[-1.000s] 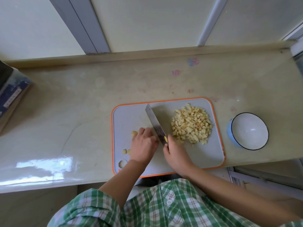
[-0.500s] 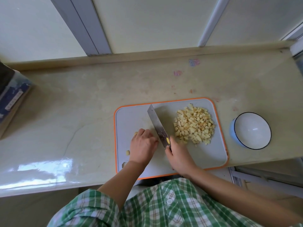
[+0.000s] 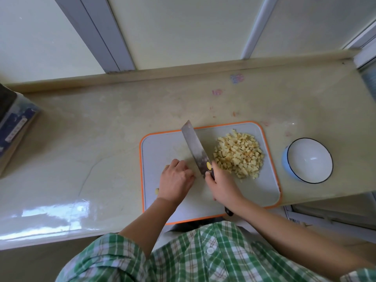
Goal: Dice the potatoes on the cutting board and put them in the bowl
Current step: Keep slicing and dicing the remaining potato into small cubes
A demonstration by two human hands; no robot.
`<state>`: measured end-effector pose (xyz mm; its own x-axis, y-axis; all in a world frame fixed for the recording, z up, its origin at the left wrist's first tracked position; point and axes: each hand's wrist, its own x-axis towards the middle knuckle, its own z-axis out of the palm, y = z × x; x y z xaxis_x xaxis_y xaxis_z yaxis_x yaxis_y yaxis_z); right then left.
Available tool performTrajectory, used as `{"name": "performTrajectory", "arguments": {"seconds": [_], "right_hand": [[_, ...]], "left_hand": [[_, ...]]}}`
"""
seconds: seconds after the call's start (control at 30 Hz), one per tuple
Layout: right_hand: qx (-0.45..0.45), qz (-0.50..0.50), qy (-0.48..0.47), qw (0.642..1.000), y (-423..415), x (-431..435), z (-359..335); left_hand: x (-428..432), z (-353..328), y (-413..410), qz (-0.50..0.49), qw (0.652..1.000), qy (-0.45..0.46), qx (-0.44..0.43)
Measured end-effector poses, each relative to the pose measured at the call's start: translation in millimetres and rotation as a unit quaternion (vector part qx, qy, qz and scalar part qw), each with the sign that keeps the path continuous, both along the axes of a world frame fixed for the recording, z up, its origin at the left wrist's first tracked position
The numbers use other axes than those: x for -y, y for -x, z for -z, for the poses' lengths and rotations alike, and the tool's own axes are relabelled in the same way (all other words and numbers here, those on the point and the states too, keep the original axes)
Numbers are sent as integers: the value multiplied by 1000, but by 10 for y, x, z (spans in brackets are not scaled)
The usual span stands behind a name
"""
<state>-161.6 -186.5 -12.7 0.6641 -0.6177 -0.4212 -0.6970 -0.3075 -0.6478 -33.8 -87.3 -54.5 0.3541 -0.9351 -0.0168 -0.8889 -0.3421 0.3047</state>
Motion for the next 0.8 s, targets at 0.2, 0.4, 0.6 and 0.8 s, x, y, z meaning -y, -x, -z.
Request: {"name": "performTrajectory", "arguments": {"seconds": [0.2,0.4,0.6,0.8], "right_hand": [[33,81,-76,993,138,188,-128],[32,95,-91,991,276,211,-185],[17,62,-112,992,319,139,-219],[7,34,-101,994,278,128,-253]], "left_hand": [[160,-93,-71,37,998,-20,-36],[363,-157,-154,173,983,-59,32],[391,-131,-169,120,990,-62,28],[356,-148,40,-153,978,-118,-84]]}}
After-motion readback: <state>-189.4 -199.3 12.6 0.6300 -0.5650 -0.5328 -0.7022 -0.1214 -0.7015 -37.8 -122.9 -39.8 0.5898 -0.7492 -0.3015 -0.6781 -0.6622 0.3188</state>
